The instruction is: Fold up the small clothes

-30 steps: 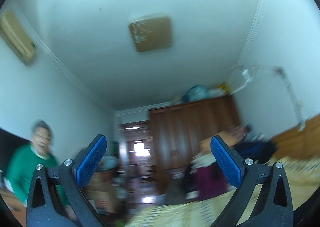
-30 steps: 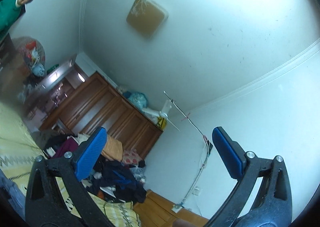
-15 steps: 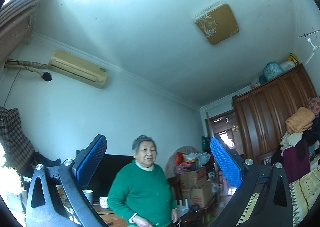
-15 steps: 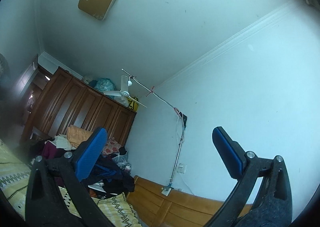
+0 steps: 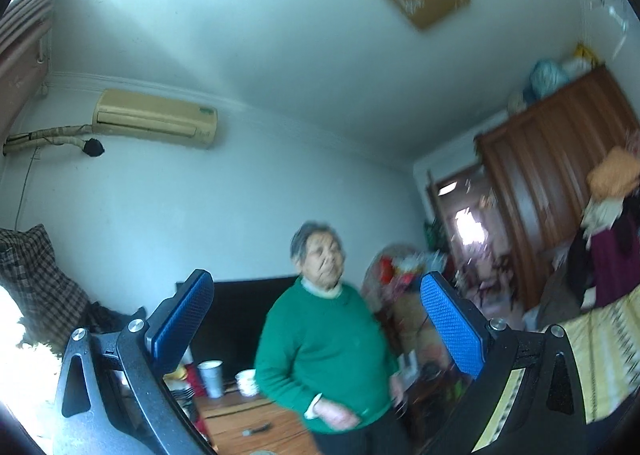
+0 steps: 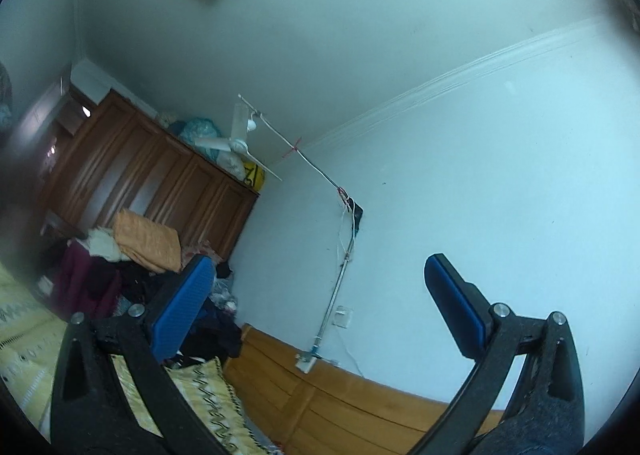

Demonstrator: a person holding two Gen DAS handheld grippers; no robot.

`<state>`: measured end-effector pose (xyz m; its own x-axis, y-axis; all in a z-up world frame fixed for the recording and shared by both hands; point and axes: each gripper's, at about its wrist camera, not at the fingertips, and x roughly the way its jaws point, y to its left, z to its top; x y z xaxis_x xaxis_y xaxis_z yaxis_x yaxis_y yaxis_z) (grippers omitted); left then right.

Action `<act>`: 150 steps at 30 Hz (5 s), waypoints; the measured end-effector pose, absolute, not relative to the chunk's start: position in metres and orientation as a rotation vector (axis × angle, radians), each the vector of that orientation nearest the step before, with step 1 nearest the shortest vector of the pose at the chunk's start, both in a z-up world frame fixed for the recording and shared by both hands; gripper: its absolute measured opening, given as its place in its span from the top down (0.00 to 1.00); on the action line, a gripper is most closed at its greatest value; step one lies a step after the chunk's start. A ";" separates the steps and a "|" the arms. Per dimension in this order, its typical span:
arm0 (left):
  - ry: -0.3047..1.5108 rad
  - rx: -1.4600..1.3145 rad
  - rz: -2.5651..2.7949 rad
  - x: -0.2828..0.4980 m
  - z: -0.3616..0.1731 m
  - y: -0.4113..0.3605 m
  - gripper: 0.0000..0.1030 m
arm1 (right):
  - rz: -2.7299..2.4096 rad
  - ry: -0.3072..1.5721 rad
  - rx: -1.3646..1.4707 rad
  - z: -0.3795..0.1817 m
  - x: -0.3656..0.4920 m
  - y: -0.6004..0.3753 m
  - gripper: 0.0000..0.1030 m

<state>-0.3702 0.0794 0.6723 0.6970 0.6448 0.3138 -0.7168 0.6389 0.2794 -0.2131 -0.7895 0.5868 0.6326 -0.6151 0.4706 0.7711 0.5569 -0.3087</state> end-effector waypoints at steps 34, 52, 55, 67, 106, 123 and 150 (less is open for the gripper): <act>0.113 0.223 0.170 -0.169 0.408 -0.033 0.00 | -0.177 -0.117 -0.022 0.423 -0.214 -0.609 0.00; 0.863 0.024 -0.166 0.107 0.003 -0.285 0.00 | -0.261 0.897 0.073 0.058 0.018 -0.569 0.00; 0.967 0.145 -0.165 0.139 -0.045 -0.315 0.00 | -0.193 1.016 0.126 0.019 0.027 -0.577 0.00; 1.072 0.218 -0.113 0.145 -0.069 -0.339 0.00 | -0.187 0.988 0.155 0.031 0.007 -0.589 0.00; 1.073 0.217 -0.115 0.145 -0.067 -0.335 0.00 | -0.190 0.995 0.154 0.027 0.010 -0.585 0.00; 1.072 0.217 -0.115 0.145 -0.068 -0.335 0.00 | -0.191 0.995 0.153 0.027 0.011 -0.585 0.00; 1.072 0.217 -0.115 0.145 -0.068 -0.335 0.00 | -0.191 0.995 0.153 0.026 0.011 -0.585 0.00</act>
<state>0.1448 -0.3351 -0.0675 0.4748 0.0116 -0.8800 0.1983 0.9728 0.1199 0.0110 -0.5845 0.0262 0.5302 -0.0895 -0.8431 0.2285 0.9727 0.0404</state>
